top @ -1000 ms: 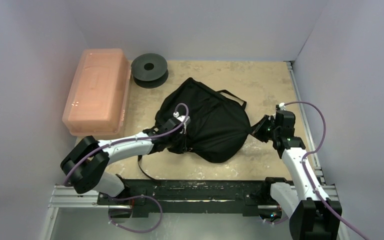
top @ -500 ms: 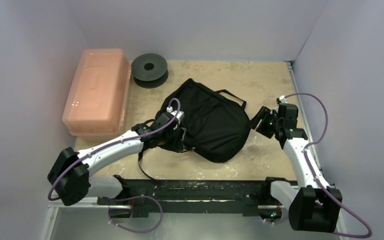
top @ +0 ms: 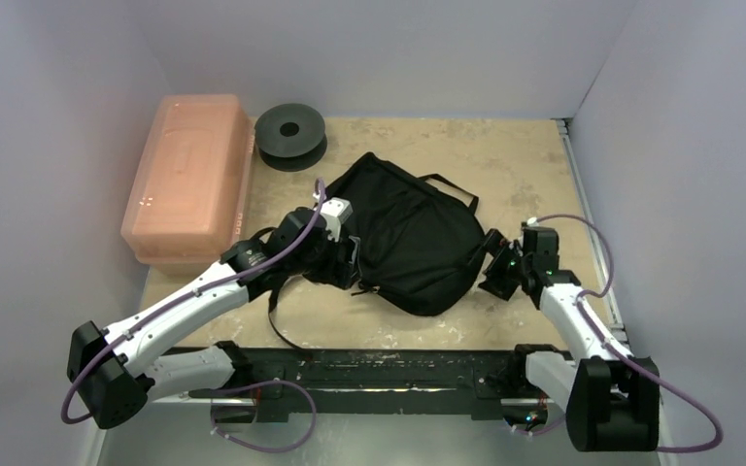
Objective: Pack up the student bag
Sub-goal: Pick up the student bag at the center of the board.
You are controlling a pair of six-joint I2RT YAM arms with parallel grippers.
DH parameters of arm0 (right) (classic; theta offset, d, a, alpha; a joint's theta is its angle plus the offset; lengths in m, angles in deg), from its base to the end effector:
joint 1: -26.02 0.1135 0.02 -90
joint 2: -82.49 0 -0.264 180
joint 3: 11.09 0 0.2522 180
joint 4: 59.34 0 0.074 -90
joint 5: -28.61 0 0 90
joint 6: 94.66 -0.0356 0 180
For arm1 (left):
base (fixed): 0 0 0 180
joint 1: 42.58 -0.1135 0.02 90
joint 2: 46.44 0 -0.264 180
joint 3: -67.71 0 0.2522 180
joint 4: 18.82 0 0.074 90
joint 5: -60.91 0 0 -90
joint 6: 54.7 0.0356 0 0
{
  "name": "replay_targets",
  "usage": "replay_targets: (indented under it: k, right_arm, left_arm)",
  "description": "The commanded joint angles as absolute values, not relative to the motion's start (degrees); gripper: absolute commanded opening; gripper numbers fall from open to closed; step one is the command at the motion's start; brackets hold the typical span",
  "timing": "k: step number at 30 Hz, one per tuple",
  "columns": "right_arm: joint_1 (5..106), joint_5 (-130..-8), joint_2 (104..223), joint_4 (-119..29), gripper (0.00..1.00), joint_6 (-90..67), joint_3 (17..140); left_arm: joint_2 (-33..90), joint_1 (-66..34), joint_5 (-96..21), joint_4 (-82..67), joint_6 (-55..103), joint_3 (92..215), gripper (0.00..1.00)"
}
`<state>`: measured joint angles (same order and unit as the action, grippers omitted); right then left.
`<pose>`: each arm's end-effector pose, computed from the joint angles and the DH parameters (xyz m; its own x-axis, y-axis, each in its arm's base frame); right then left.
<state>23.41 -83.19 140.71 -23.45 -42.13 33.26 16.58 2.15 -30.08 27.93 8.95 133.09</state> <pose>0.1954 0.0043 0.1957 -0.7253 0.5985 -0.3402 0.3072 0.7237 0.6180 0.1633 -0.1627 0.2825 -0.7616 0.1297 -0.6350 0.4178 0.8472 -0.3280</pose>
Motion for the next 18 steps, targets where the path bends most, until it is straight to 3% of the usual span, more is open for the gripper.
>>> replay_targets:
  k: [1,4,6,8,9,10,11,18]
  right_arm:
    - [30.79,-89.57,142.76,-41.05,0.99,-57.10,25.85]
    - [35.62,-87.31,147.13,-47.19,0.97,-59.70,24.41]
    - [36.12,-86.61,149.13,-51.94,0.86,-61.62,22.80]
    - [36.31,-85.73,149.97,-53.47,0.58,-61.86,23.15]
    - [36.39,-84.04,148.92,-51.30,0.38,-59.93,24.81]
    - [36.45,-81.68,147.61,-47.37,0.12,-57.49,27.76]
    - [36.40,-77.58,146.33,-41.75,0.00,-54.01,31.45]
    - [36.27,-57.32,148.84,-8.24,0.00,-31.05,70.81]
  left_arm:
    - [15.44,1.80,-34.36,25.36,9.90,136.66,0.79]
    - [15.07,1.85,-35.65,25.30,10.08,137.28,0.79]
    - [14.39,1.80,-35.75,25.11,10.29,137.20,0.79]
    - [13.73,1.80,-35.57,25.20,10.57,137.42,0.79]
    - [13.31,1.80,-35.39,25.57,10.66,137.71,0.79]
    - [12.79,1.80,-35.15,25.94,10.76,138.03,0.79]
    - [12.19,1.80,-35.04,26.18,10.88,138.33,0.79]
    - [9.98,1.80,-36.11,25.94,11.99,141.48,0.78]
